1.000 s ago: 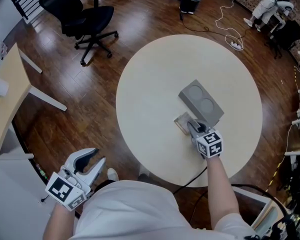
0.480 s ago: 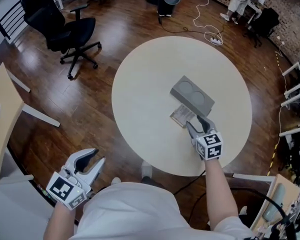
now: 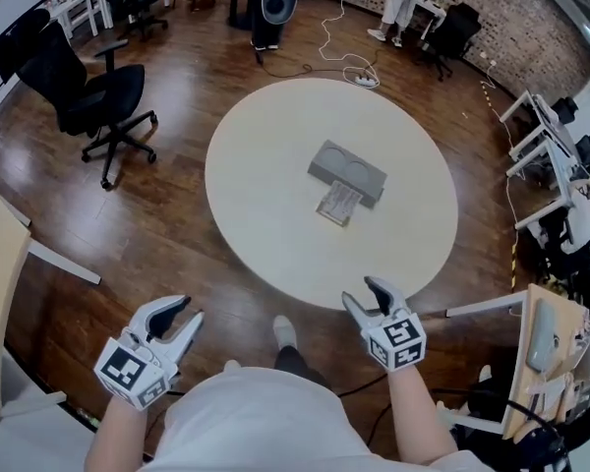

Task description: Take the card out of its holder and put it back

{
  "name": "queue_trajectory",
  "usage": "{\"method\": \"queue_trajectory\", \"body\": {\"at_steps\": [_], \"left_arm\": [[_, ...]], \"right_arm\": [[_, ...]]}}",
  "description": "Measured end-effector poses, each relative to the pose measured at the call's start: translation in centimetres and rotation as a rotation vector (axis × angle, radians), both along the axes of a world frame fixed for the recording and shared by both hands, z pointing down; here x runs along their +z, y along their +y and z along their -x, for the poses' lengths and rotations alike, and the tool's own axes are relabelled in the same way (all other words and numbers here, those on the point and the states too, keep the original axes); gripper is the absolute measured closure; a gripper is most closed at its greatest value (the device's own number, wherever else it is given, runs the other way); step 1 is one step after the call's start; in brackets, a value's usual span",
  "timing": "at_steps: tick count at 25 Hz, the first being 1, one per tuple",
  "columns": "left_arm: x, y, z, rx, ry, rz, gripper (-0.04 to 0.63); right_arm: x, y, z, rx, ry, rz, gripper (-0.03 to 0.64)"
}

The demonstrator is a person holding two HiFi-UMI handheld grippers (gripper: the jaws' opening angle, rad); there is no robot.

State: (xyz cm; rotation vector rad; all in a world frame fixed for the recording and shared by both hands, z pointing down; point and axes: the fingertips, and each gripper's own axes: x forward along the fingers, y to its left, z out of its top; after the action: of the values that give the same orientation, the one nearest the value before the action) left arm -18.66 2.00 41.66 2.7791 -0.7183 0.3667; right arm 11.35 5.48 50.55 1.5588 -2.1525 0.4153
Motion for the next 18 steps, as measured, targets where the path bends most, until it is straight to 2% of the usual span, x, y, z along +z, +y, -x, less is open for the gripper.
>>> {"method": "queue_trajectory", "body": {"at_steps": [5, 9, 13, 18], "left_arm": [[1.9, 2.9, 2.2, 0.088, -0.002, 0.021, 0.476], [2.4, 4.4, 2.8, 0.141, 0.007, 0.020, 0.476], [1.9, 5.7, 2.5, 0.167, 0.029, 0.000, 0.476], [2.3, 7.9, 1.2, 0.193, 0.023, 0.006, 0.476]], "right_arm": [[-2.4, 8.5, 4.4, 0.069, -0.005, -0.002, 0.390], [-3.4, 13.4, 7.7, 0.084, -0.002, -0.004, 0.390], [-3.6, 15.9, 9.8, 0.067, 0.022, 0.004, 0.390], [-3.9, 17.8, 10.3, 0.053, 0.038, -0.001, 0.390]]}}
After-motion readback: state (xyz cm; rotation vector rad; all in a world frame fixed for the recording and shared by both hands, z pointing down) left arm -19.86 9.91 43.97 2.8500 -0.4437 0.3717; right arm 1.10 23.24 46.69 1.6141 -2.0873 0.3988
